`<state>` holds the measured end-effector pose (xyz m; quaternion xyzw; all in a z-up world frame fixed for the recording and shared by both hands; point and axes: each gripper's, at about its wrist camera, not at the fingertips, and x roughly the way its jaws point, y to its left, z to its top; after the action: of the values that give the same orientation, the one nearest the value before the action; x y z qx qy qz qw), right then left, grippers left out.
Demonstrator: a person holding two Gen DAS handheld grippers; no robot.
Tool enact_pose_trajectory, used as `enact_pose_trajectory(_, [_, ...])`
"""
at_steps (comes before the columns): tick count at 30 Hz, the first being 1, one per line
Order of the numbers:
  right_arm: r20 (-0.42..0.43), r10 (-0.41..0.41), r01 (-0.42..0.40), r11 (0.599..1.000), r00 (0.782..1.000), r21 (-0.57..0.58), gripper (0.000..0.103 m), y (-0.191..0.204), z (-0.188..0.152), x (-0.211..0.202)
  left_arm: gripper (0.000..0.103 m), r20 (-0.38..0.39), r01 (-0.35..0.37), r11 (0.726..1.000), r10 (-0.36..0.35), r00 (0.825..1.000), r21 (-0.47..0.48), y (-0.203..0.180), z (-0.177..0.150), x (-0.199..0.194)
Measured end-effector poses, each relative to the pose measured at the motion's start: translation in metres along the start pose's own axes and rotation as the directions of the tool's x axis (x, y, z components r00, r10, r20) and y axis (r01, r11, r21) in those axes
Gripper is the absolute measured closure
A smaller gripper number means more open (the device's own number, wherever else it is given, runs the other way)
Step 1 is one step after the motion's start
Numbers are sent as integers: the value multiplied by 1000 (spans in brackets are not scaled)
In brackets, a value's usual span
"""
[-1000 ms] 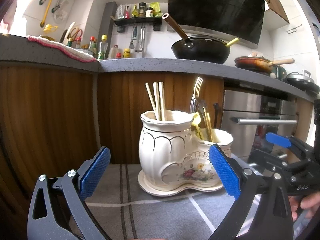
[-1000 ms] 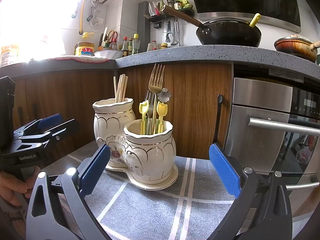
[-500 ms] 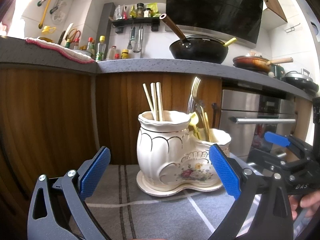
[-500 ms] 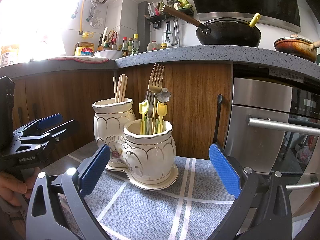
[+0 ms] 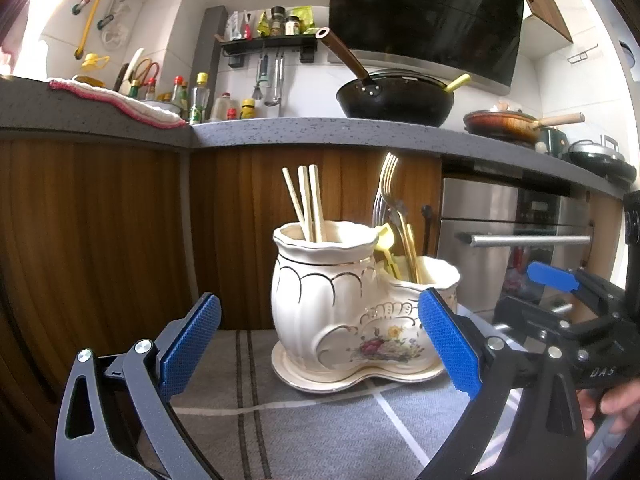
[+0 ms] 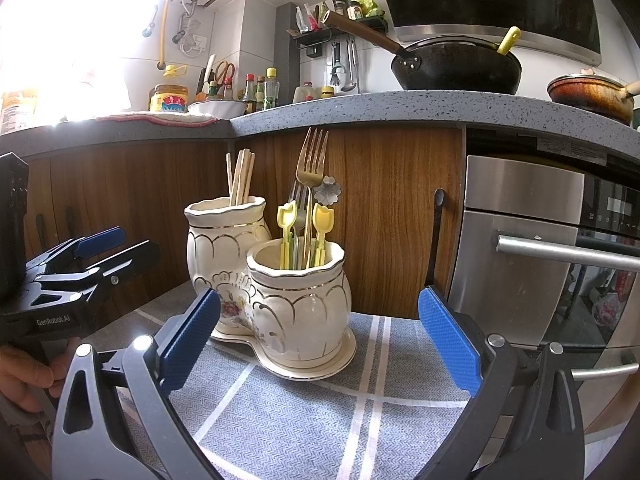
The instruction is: Organize utensils
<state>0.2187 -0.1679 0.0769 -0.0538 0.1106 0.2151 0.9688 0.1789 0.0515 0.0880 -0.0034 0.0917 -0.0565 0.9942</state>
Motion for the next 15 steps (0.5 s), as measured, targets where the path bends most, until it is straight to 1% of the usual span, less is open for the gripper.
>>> enact_pose_trajectory(15, [-2,1,-1,1000,1000,0,5,1,0,-1,5,2,1,1000,-1,1000,4,-1,0,2])
